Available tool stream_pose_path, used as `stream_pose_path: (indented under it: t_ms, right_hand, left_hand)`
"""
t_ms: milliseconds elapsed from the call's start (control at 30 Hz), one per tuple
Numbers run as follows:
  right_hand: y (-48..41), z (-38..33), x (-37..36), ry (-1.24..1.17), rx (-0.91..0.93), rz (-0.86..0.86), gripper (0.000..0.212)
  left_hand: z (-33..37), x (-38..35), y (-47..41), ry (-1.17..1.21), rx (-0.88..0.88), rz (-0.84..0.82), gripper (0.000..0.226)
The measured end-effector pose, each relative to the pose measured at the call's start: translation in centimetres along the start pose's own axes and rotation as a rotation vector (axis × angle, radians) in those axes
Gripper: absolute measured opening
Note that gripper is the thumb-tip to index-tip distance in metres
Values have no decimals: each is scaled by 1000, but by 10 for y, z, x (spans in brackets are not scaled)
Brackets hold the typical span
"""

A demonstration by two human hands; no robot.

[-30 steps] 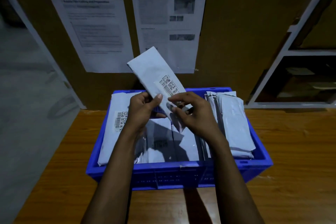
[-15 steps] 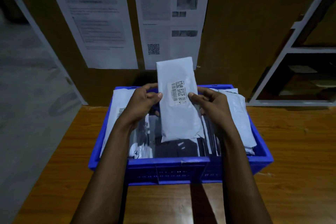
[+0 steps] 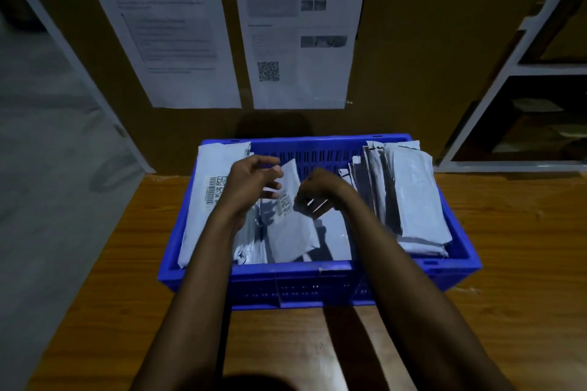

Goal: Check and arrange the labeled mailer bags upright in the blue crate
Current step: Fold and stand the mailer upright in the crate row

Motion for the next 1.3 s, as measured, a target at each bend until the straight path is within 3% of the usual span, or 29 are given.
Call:
stream_pose_path:
  t_ms: [133,200,267,367,533,667,800,967,1100,1300]
  right_hand:
    - [-29,32,-26,9,-192,-89,27]
    - [-42,45,-34,106,-233,-114,20]
    - [-52,48,-31,313,-154,-29,10]
    - [-59,45,-23,560,22,173,35]
    - [-65,53,-21,599,2,134,48]
    - [-73,52,7,575,73,275,22]
    - [-78,55,23,619,85,277,39]
    - [-79,64,21,680,42,228,43]
    - [-59,41,24,699,125,306,29]
    - [-13,-14,32,813,309,424,35]
  left_hand:
    - [-10,-4,0,1,31,6,19]
    - [-15,-5,-2,1,49,5,17]
    - [-20,-7,-4,-3,77,-4,16]
    - [-27,-15,-10,-45,131,-32,13]
    - [-34,-28,-15,-124,192,-53,15]
    - [-38,-41,-20,-127,222,-100,16]
    - [-35,-54,-31,-183,238,-163,10]
    - [-40,-66,-43,-247,247,-199,13]
    - [-51,-71,-45,-343,222,-195,8]
    - [-55,-60,-52,-431,172,-189,24]
Point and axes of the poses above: each hand's wrist, its own y-axis away from the middle knuckle, its own x-axis out of the back of the hand, z = x × y, the point moved 6 cm from there along -y, towards the middle knuckle, and after that the axes turned 13 degrees about -y, right-handed, at the moved point
